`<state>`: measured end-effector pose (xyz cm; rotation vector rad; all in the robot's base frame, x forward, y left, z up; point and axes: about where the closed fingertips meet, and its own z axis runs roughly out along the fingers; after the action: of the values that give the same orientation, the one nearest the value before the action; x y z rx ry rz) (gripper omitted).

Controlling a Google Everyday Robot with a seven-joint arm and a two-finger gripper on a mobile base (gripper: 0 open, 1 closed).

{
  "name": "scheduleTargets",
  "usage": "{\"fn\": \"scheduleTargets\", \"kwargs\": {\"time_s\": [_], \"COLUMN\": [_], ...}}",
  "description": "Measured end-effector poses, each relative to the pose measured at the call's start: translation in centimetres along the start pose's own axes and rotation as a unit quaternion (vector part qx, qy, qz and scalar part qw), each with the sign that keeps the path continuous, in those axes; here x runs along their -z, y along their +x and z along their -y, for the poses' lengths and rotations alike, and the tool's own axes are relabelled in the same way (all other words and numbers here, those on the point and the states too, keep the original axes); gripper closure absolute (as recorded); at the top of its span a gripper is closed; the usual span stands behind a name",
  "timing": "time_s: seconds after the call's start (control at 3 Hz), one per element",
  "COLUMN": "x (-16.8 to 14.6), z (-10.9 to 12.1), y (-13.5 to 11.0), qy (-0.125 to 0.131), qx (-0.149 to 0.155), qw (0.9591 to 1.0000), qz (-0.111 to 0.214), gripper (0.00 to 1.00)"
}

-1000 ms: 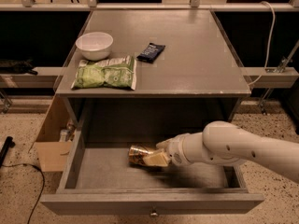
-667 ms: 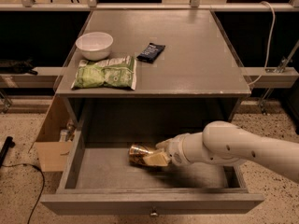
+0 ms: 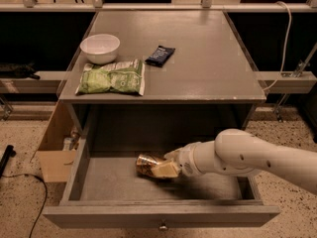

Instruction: Pick orange can from top drawer and place on counter

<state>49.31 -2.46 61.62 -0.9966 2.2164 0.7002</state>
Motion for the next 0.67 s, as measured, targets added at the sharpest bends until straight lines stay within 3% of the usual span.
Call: {"fn": "scheduleTargets", "kwargs": {"time_s": [0.33,0.67], "x": [2.2,7.4], "z": [0.7,1.5], "y": [-0.6,-2.7], "qy": [0.017,0.050], "qx": [-0.001,0.005], "qw": [0.9999,0.9986], "qz": [0.003,0.018], "gripper": [1.00,1.00]}}
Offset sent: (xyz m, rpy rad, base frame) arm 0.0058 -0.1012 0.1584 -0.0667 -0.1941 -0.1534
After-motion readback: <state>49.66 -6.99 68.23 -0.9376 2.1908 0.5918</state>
